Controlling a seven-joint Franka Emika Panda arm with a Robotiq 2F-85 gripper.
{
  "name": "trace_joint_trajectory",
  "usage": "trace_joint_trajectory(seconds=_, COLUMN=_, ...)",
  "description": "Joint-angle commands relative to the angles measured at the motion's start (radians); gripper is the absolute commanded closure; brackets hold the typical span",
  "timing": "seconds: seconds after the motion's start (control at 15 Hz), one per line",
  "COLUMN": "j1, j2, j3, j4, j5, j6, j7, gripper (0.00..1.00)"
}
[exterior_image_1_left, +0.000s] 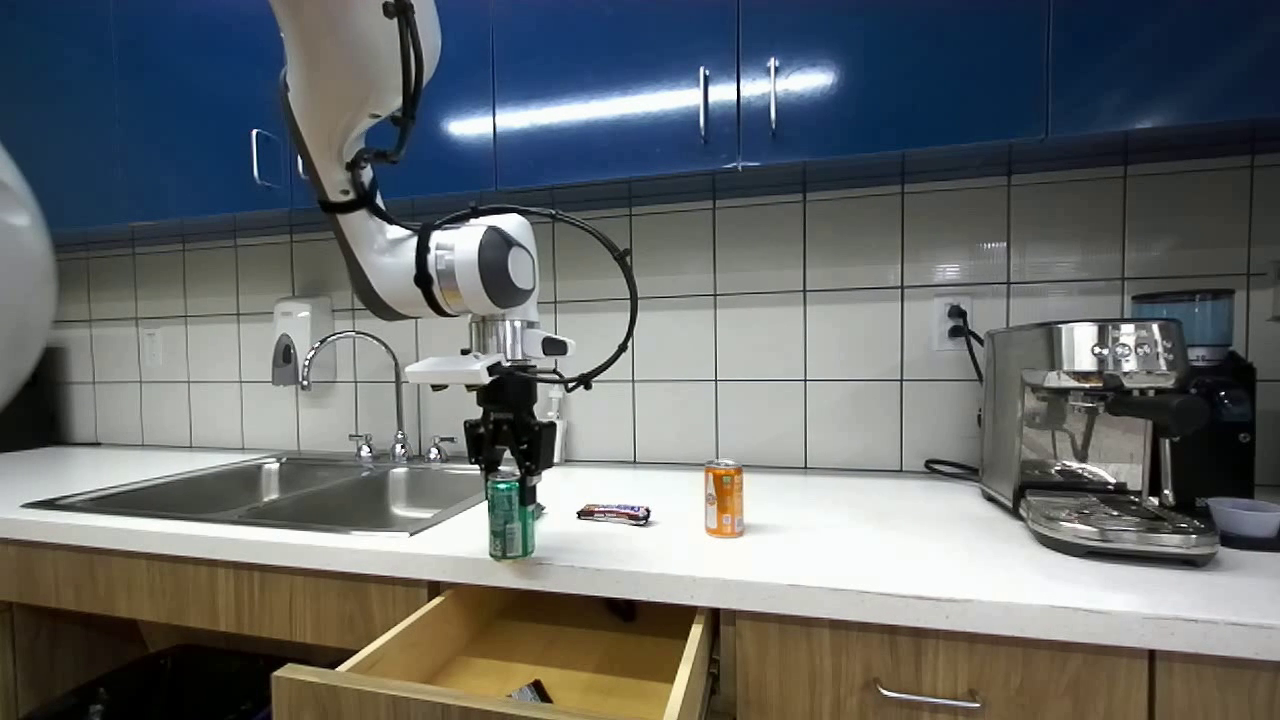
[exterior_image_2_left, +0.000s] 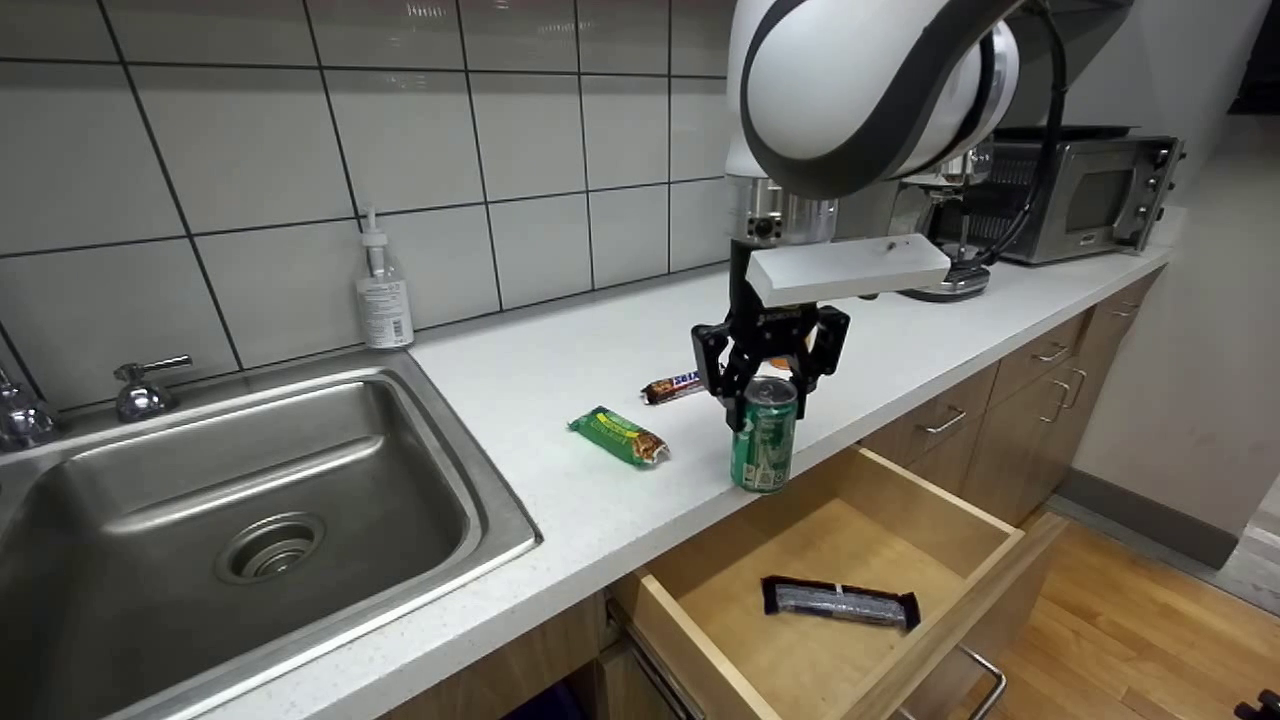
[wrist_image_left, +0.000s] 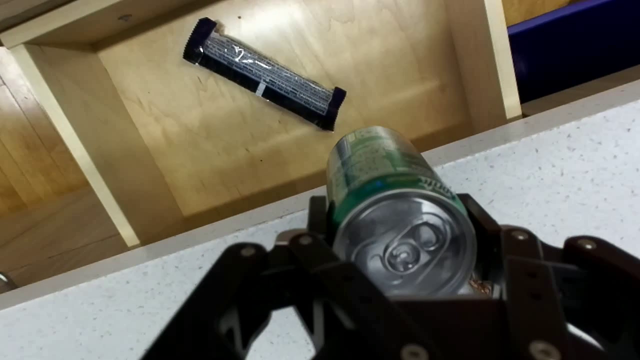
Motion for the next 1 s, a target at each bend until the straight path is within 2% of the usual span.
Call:
trace_joint_trajectory(seconds=0.0, j1=0.003, j2=-0.06, j3=0.015, j4=-0.058, j5=-0.036, j6=0.023, j7=0.02, gripper=0.62)
trace_joint_trajectory(seconds=0.93, j1=0.006, j2=-0.049, j3=0.017, j4=-0.101, j5=-0.051, j6=0.072, j7=0.024, gripper=0.62)
